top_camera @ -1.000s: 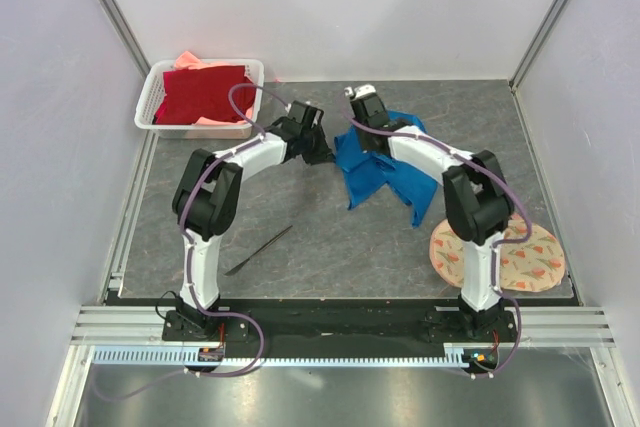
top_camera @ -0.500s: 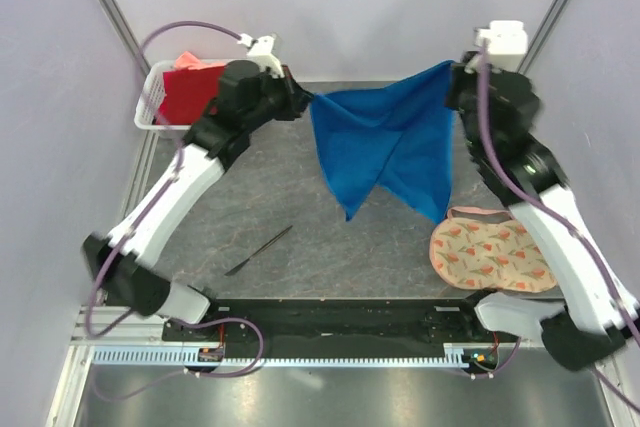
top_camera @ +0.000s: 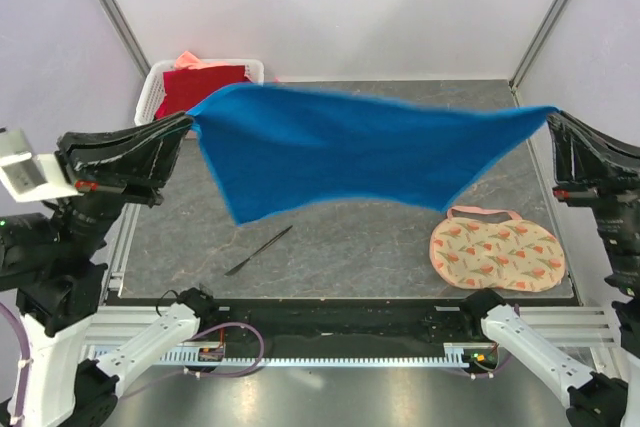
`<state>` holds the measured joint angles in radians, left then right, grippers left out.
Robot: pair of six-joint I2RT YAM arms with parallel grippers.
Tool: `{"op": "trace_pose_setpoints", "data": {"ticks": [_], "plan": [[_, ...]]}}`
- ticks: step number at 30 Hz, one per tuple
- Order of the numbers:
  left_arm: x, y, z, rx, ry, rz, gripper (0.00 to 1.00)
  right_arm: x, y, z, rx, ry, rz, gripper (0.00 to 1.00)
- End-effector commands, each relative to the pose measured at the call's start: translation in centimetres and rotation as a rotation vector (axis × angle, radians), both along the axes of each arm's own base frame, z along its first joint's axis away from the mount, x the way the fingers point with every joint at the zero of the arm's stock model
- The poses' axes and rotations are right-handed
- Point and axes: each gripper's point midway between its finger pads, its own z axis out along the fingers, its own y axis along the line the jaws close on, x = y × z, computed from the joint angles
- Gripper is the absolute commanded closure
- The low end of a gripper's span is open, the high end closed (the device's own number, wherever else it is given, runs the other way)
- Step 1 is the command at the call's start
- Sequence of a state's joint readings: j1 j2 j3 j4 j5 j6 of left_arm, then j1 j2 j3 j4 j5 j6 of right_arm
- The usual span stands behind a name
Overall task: Fold the napkin into a case and place the utensils inside
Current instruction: Flatten out the crumpled napkin at the center of the board.
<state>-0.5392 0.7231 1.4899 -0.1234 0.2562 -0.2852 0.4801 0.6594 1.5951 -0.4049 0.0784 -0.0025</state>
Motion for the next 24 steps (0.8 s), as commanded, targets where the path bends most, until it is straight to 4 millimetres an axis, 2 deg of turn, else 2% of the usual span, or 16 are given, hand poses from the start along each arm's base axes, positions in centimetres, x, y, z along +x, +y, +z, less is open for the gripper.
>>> {"op": "trace_pose_setpoints", "data": {"ticks": [1,5,7,8,11,13,14,16,17,18,19,20,21,22,23,24], "plan": [[5.0,-2.8,-3.8,0.094,0.079,0.021,0.98,2.9,0.4,-2.4,0.031,0.111,-0.037,1.00],[11.7,-3.7,-7.2,0.084,0.225,0.156,0.98,10.3,0.4,-8.8,0.006,0.305,-0.233,1.00],[15.1,-4.2,-9.2,0.100,0.298,0.226,0.98,12.7,0.5,-10.4,0.006,0.320,-0.293,1.00],[18.5,-4.8,-11.4,0.118,0.374,0.292,0.98,15.3,1.0,-13.6,-0.047,0.386,-0.345,1.00],[24.1,-6.5,-16.1,0.194,0.477,0.353,0.98,20.2,2.7,-18.5,-0.125,0.455,-0.387,1.00],[27.0,-7.0,-17.8,0.208,0.475,0.388,0.98,22.9,2.5,-20.4,-0.120,0.479,-0.394,1.00],[29.4,-7.4,-20.9,0.237,0.527,0.420,0.98,24.8,2.6,-22.5,-0.113,0.520,-0.392,1.00],[32.7,-6.7,-23.5,0.234,0.567,0.459,0.98,27.5,1.5,-24.2,-0.086,0.535,-0.399,1.00],[33.9,-6.5,-24.8,0.239,0.580,0.476,0.98,29.4,1.4,-26.6,-0.104,0.584,-0.406,1.00],[36.1,-6.4,-28.0,0.265,0.622,0.502,0.98,30.5,0.7,-27.6,-0.108,0.596,-0.416,1.00],[37.3,-6.3,-28.7,0.259,0.614,0.517,0.98,31.8,1.0,-27.8,-0.110,0.584,-0.398,1.00],[38.5,-6.2,-29.8,0.261,0.623,0.529,0.98,33.6,1.2,-30.7,-0.137,0.633,-0.396,1.00],[40.3,-5.8,-32.6,0.281,0.664,0.552,0.98,34.8,0.8,-31.7,-0.140,0.649,-0.401,1.00],[41.5,-5.6,-33.5,0.270,0.667,0.563,0.98,36.0,1.4,-31.6,-0.147,0.640,-0.370,1.00],[42.5,-5.6,-33.7,0.260,0.662,0.565,0.98,37.7,1.6,-34.8,-0.173,0.693,-0.362,1.00],[43.5,-4.9,-34.4,0.252,0.671,0.581,0.98,38.7,1.5,-35.6,-0.174,0.695,-0.358,1.00]]}}
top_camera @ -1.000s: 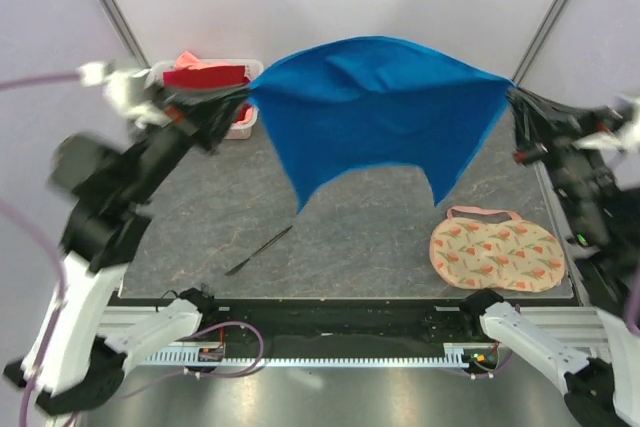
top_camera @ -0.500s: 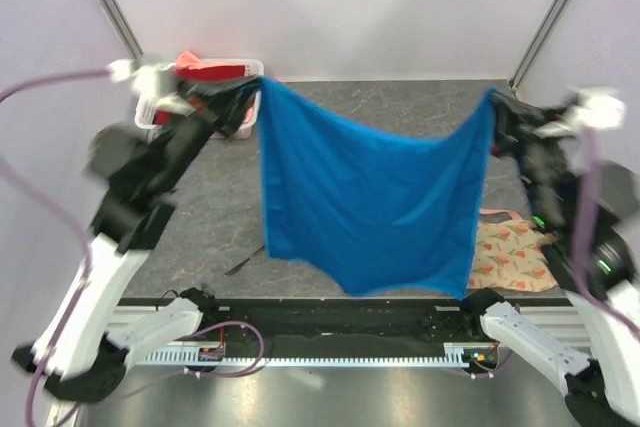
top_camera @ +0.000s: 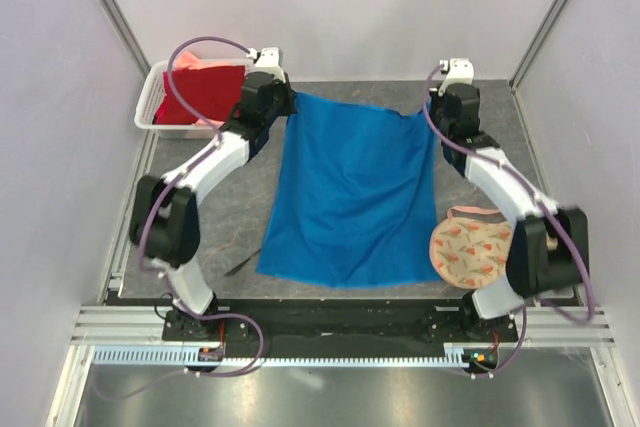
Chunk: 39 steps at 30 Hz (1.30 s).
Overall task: Fold the napkin into a case and place the utensils inside
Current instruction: Flatten out the crumpled napkin at the center of the board, then move the knife to the center of the board.
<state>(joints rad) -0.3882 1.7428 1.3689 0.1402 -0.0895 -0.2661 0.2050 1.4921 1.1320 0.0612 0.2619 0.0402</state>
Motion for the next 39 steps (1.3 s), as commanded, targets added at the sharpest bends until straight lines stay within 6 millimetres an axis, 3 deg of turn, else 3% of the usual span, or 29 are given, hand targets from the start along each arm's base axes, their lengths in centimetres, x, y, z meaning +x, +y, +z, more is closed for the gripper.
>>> {"op": "trace_pose_setpoints", "data": {"ticks": [1,2,3,4,5,6,7,8,10,11,13,19,20,21,23,24,25,27,28,30,31,33,34,37,38,39], "plan": [[5.8,1.7,0.2,-0.009,-0.124,0.086,0.98,6.5,2.1,1.4,0.047,-0.133,0.093,1.00],[6.8,1.8,0.7,-0.024,-0.152,0.093,0.98,8.0,2.3,-1.6,0.038,-0.081,0.095,1.00],[7.7,2.3,0.2,-0.028,-0.154,0.108,0.98,9.0,2.1,-2.3,0.034,-0.072,0.090,1.00],[8.7,2.3,-1.8,-0.020,-0.135,0.112,0.98,10.3,2.1,-1.7,0.034,-0.090,0.084,1.00],[9.5,2.4,-1.4,-0.030,-0.166,0.118,0.98,11.5,2.0,-4.2,0.026,-0.053,0.075,1.00],[10.2,2.7,-1.9,-0.029,-0.170,0.129,0.98,12.2,1.4,-5.0,0.024,-0.045,0.062,1.00],[10.6,2.7,-2.4,-0.038,-0.169,0.132,0.98,13.4,1.2,-4.4,0.025,-0.063,0.053,1.00],[11.4,2.5,-3.7,-0.040,-0.158,0.128,0.98,14.3,0.9,-6.8,0.024,-0.027,0.039,1.00],[12.2,2.4,-4.7,-0.047,-0.156,0.131,0.98,15.9,0.6,-6.6,0.030,-0.036,0.038,1.00],[12.7,2.4,-5.5,-0.047,-0.149,0.137,0.98,16.5,0.5,-8.5,0.025,-0.005,0.036,1.00],[13.3,2.6,-6.4,-0.049,-0.144,0.162,0.98,17.6,0.3,-9.4,0.022,0.013,0.024,1.00],[14.8,4.6,-8.1,-0.015,-0.131,0.282,0.97,19.1,-0.7,-10.5,-0.007,0.033,-0.027,0.94],[15.2,4.9,-7.1,-0.010,-0.151,0.298,0.93,19.3,-1.0,-10.7,-0.015,0.040,-0.041,0.83],[15.4,5.1,-7.0,0.017,-0.157,0.307,0.89,19.1,-1.5,-11.2,-0.029,0.070,-0.058,0.81],[15.8,6.0,-6.2,0.060,-0.152,0.355,0.73,19.6,-2.9,-10.6,-0.083,0.076,-0.125,0.73],[15.9,6.4,-5.8,0.082,-0.143,0.375,0.62,19.8,-3.5,-9.3,-0.106,0.075,-0.154,0.67],[15.8,7.1,-4.6,0.103,-0.131,0.416,0.39,19.3,-5.1,-9.5,-0.148,0.109,-0.230,0.52],[15.4,7.2,-3.0,0.123,-0.121,0.420,0.32,18.6,-6.3,-7.9,-0.176,0.143,-0.295,0.38],[14.7,6.7,-1.1,0.115,-0.126,0.384,0.31,18.2,-6.3,-6.9,-0.174,0.144,-0.296,0.24],[13.6,5.1,0.8,0.092,-0.133,0.302,0.31,16.7,-5.7,-5.0,-0.139,0.163,-0.261,0.18],[12.1,4.7,3.0,0.075,-0.148,0.272,0.31,16.1,-5.0,-4.5,-0.081,0.160,-0.253,0.15],[9.6,2.5,3.1,0.038,-0.090,0.158,0.34,13.9,-2.8,-3.8,0.012,0.190,-0.155,0.10],[7.7,1.6,5.8,-0.004,-0.104,0.121,0.36,13.0,-1.8,-3.8,0.082,0.202,-0.139,0.07],[2.9,-0.3,4.4,-0.088,0.043,0.055,0.42,8.8,1.8,-4.5,0.174,0.264,-0.038,0.04],[0.4,-0.6,6.4,-0.134,0.054,0.034,0.44,6.7,3.8,-6.7,0.198,0.322,-0.013,0.04],[-1.3,-0.8,4.3,-0.130,0.112,0.013,0.46,5.5,4.9,-5.5,0.220,0.309,0.005,0.04]]}}
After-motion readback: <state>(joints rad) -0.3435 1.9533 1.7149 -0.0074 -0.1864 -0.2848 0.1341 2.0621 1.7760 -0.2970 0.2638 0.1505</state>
